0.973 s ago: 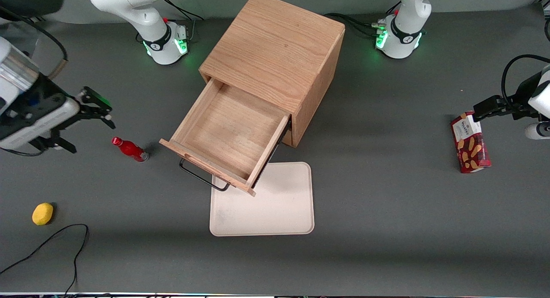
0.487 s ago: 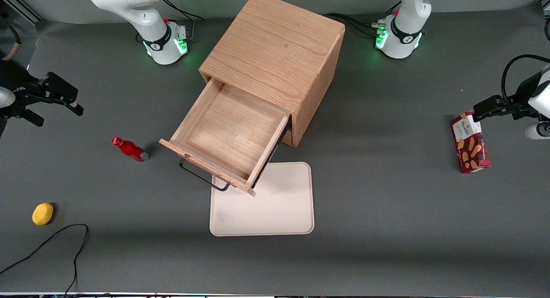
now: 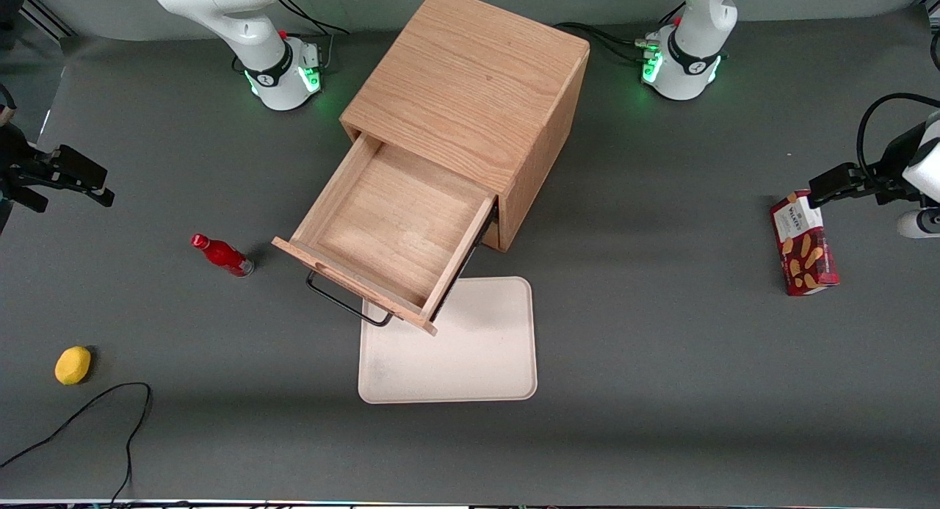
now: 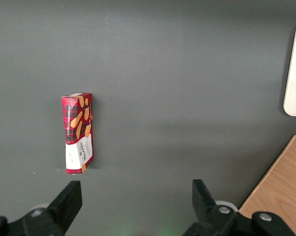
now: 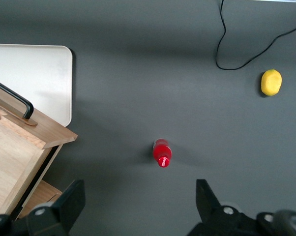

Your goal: Open upper drawer

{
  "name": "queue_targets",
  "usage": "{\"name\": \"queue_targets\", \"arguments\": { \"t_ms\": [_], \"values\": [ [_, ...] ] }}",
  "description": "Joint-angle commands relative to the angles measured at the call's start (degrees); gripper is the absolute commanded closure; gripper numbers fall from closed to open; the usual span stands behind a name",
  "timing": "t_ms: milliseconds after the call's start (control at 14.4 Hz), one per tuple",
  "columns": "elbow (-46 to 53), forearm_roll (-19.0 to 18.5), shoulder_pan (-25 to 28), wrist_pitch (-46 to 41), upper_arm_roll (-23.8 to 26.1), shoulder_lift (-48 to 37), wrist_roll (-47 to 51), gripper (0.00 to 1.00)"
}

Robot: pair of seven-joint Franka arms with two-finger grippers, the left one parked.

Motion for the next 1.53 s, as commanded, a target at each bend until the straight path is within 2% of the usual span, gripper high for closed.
{"name": "queue_targets", "arguments": {
  "t_ms": [0, 765, 1460],
  "values": [
    [0.7, -1.0, -0.1, -0.1, 0.1, 0.1, 1.9, 0.00],
    [-2.0, 0.2, 2.0, 4.9, -1.1, -0.3, 2.4, 0.00],
    [-0.1, 0.2, 0.0, 3.9, -0.5, 0.2, 2.3, 0.00]
  ]
}}
